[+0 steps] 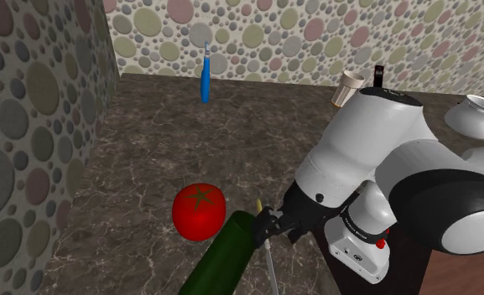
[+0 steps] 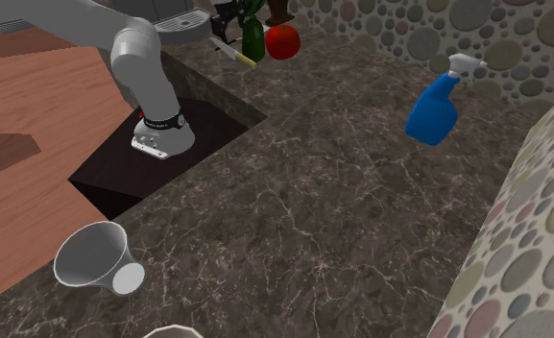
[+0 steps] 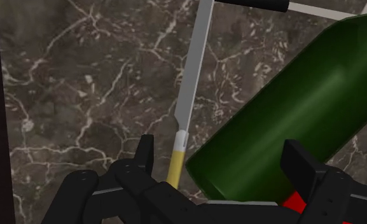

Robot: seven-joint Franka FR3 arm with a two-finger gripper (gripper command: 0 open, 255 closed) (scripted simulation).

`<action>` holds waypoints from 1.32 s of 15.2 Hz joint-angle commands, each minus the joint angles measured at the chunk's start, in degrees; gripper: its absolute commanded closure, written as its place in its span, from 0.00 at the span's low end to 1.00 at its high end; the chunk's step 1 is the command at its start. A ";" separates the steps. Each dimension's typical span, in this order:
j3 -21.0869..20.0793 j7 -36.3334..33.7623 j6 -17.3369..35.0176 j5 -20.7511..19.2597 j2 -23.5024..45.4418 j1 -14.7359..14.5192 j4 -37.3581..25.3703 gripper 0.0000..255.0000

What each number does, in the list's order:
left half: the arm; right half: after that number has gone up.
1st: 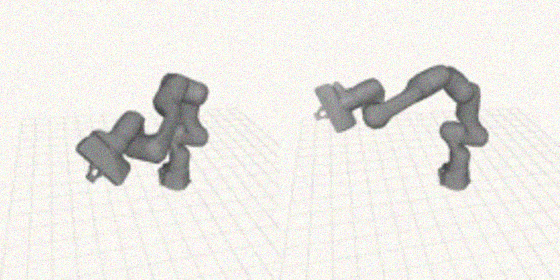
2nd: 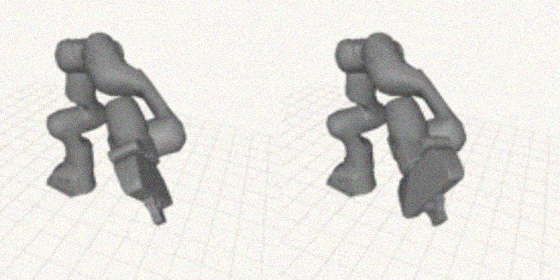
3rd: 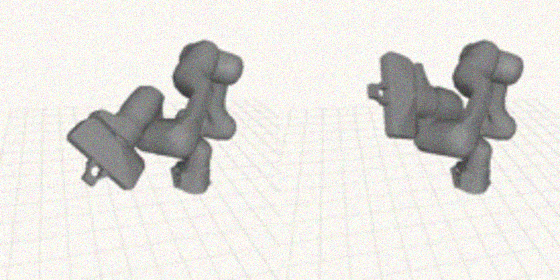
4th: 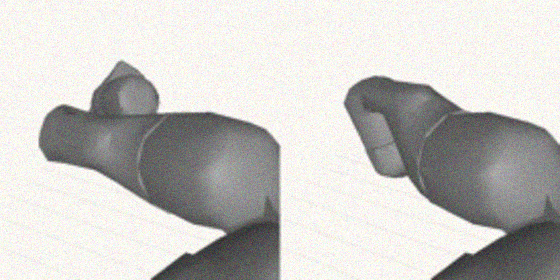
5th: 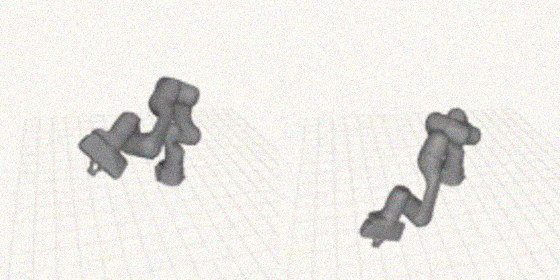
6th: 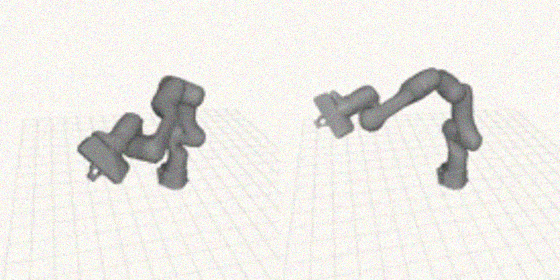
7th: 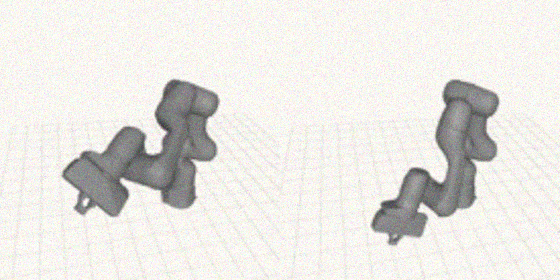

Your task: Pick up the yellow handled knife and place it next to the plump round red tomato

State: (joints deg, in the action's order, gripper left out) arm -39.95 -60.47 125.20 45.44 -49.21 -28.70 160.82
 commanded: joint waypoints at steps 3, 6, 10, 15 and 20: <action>-0.14 0.04 0.23 0.11 0.17 0.01 0.03 0.00; -0.13 0.04 0.22 0.10 0.16 0.02 0.03 1.00; -0.13 0.04 0.22 0.10 0.16 0.02 0.03 1.00; -0.13 0.04 0.22 0.10 0.16 0.02 0.03 1.00; -16.63 -22.86 -14.20 -13.96 15.26 15.02 -17.18 0.00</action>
State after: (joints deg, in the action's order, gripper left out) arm -53.52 -79.25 113.15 33.89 -36.92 -16.63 146.60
